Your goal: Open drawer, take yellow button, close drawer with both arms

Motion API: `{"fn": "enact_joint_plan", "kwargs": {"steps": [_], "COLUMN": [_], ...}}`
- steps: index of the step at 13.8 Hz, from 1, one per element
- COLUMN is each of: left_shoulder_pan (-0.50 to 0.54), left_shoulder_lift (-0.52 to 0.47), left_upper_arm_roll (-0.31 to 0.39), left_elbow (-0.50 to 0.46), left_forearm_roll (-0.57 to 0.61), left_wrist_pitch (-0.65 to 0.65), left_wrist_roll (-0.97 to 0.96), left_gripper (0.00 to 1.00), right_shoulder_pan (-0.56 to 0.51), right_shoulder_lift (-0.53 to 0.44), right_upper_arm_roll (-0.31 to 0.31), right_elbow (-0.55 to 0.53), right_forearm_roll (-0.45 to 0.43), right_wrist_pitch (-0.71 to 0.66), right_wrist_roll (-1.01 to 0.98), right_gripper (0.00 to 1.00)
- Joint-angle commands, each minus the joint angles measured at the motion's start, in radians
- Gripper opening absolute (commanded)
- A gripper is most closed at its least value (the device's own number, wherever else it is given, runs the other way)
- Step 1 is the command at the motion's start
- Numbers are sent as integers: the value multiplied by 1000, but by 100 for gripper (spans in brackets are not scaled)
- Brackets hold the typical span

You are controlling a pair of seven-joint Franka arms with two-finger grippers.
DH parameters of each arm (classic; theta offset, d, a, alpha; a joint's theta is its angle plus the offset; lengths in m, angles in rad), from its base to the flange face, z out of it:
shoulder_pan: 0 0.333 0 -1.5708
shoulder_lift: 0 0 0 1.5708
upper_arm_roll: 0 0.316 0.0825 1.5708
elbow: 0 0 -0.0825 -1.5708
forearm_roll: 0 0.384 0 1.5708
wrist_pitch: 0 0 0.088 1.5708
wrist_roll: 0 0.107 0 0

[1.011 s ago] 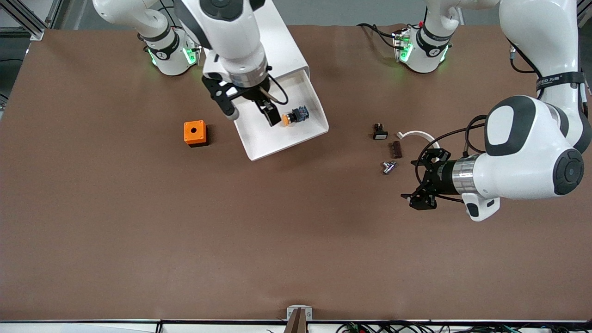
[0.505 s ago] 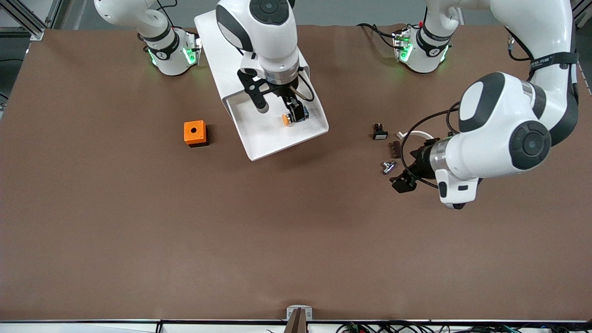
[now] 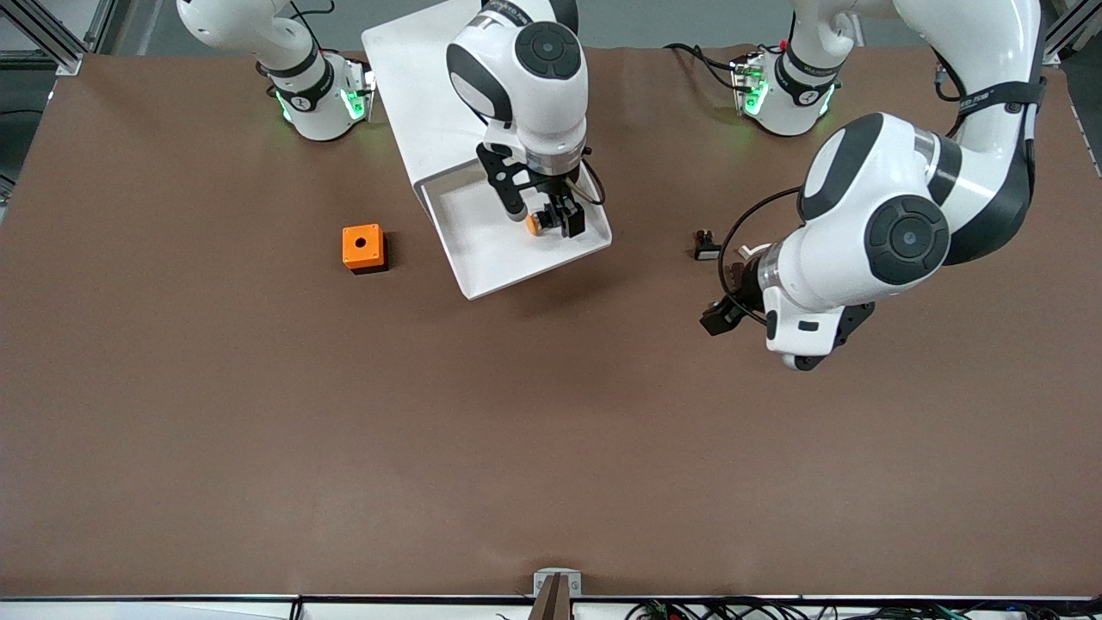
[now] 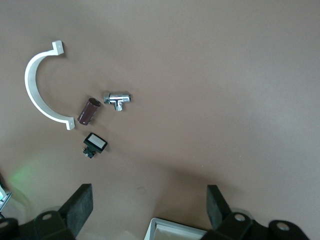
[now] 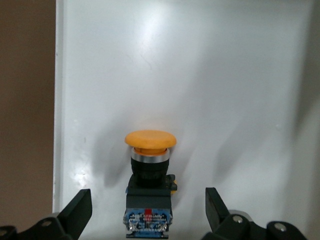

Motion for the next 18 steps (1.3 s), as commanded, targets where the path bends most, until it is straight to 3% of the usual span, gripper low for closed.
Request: {"fn": "enact_joint_plan", "kwargs": {"steps": [1, 4, 5, 6, 9, 15, 18], "left_shoulder_pan": [6, 6, 6, 6, 3, -38, -74], "left_shoulder_lift": [-30, -27, -27, -27, -19, 16, 41], "left_upper_arm_roll": [-26, -66, -80, -87, -118, -126, -126], "left_elbow": [-39, -73, -77, -77, -79, -79, -79], "left_forearm_roll": [20, 25, 37, 37, 52, 64, 64], "left_wrist_pitch": [15, 67, 70, 70, 70, 127, 179], "left_wrist_roll": [19, 35, 54, 61, 71, 154, 156], "left_gripper": [100, 100, 100, 100, 100, 100, 100], "right_shoulder_pan": [21, 21, 21, 21, 18, -17, -72], "right_shoulder_lift": [12, 19, 19, 19, 19, 14, 8], "right_upper_arm_roll": [-12, -10, -10, -10, -10, -12, -13], "right_elbow": [8, 14, 14, 14, 17, 51, 106], "right_forearm_roll": [-13, -10, -8, -8, -4, 4, 33], "right_wrist_pitch": [1, 1, -1, -1, -2, -24, -105], "right_wrist_roll": [27, 22, 11, 7, -9, -53, -136], "right_gripper": [100, 100, 94, 76, 0, 0, 0]}}
